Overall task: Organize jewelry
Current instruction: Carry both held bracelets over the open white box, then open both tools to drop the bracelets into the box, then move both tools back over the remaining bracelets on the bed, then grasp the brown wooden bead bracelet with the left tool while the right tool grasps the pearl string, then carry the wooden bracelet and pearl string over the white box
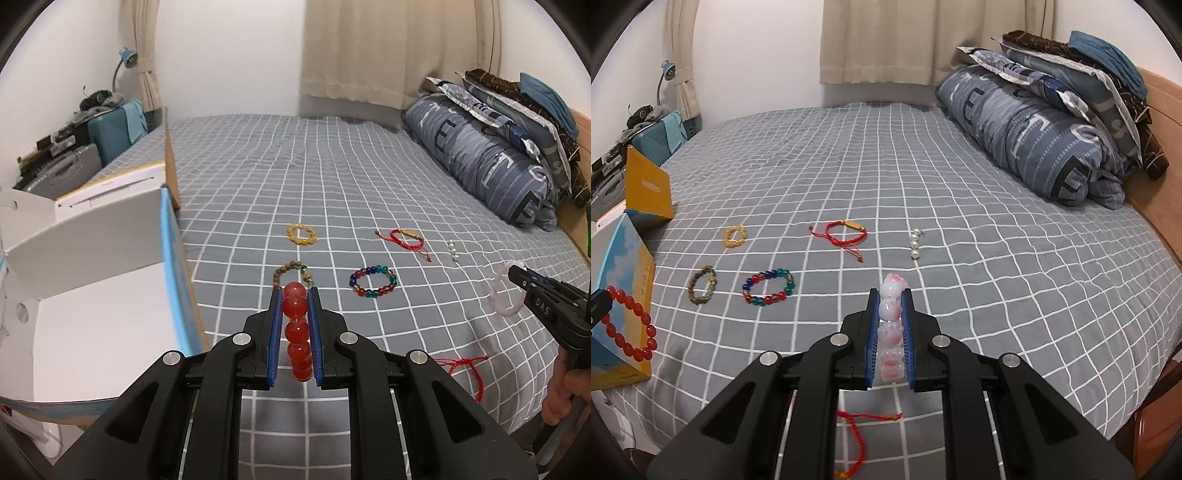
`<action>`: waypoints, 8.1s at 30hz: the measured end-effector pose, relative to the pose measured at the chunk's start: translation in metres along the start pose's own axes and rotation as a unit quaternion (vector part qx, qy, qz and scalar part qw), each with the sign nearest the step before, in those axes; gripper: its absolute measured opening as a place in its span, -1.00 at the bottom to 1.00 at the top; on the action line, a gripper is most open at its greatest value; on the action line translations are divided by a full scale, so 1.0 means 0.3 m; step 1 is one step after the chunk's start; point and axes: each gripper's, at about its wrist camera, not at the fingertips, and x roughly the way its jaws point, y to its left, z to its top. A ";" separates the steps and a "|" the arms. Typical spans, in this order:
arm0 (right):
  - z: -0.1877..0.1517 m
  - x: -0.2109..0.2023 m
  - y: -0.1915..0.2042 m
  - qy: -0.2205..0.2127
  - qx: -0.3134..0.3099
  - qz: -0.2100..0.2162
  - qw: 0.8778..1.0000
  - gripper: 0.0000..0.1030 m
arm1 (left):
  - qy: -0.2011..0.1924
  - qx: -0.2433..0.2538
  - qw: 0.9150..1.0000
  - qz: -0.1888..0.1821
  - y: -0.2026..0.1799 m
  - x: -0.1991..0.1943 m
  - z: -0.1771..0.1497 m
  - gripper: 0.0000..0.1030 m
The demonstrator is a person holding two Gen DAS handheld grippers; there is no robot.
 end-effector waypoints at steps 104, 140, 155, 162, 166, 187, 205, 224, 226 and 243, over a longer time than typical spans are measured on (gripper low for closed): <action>0.030 -0.211 1.188 0.049 -0.195 0.203 0.958 0.69 | 0.060 -0.163 0.961 0.213 0.901 -0.245 -0.060 0.88; 0.237 -0.064 0.255 0.009 -0.063 0.054 0.996 0.85 | 0.044 -0.026 0.997 0.059 0.135 0.032 0.201 0.89; 0.246 0.417 -0.063 0.072 -0.018 0.017 0.997 0.85 | 0.108 -0.018 0.993 0.036 -0.047 0.491 0.173 0.89; 0.222 0.578 -0.138 0.109 -0.007 0.021 0.994 0.85 | 0.130 -0.028 0.989 0.056 -0.014 0.617 0.112 0.89; 0.223 0.652 -0.154 0.127 0.008 0.026 0.991 0.69 | 0.143 -0.039 0.987 0.057 0.015 0.659 0.078 0.89; 0.202 0.771 -0.144 0.165 0.012 0.005 0.986 -0.51 | 0.163 -0.025 0.986 0.034 -0.007 0.675 0.050 -0.21; 0.211 0.728 -0.137 0.154 0.018 0.000 0.988 -0.79 | 0.153 -0.023 0.987 0.030 0.010 0.643 0.066 -0.80; 0.209 0.624 -0.148 0.135 0.018 -0.002 0.991 -0.79 | 0.125 -0.021 0.992 0.021 0.005 0.563 0.100 -0.80; 0.207 0.612 -0.145 0.134 0.017 -0.003 0.991 -0.79 | 0.124 -0.020 0.992 0.021 0.002 0.555 0.101 -0.80; 0.223 0.452 -0.125 0.105 0.010 0.002 0.994 -0.79 | 0.112 -0.006 0.994 0.019 -0.037 0.462 0.113 -0.80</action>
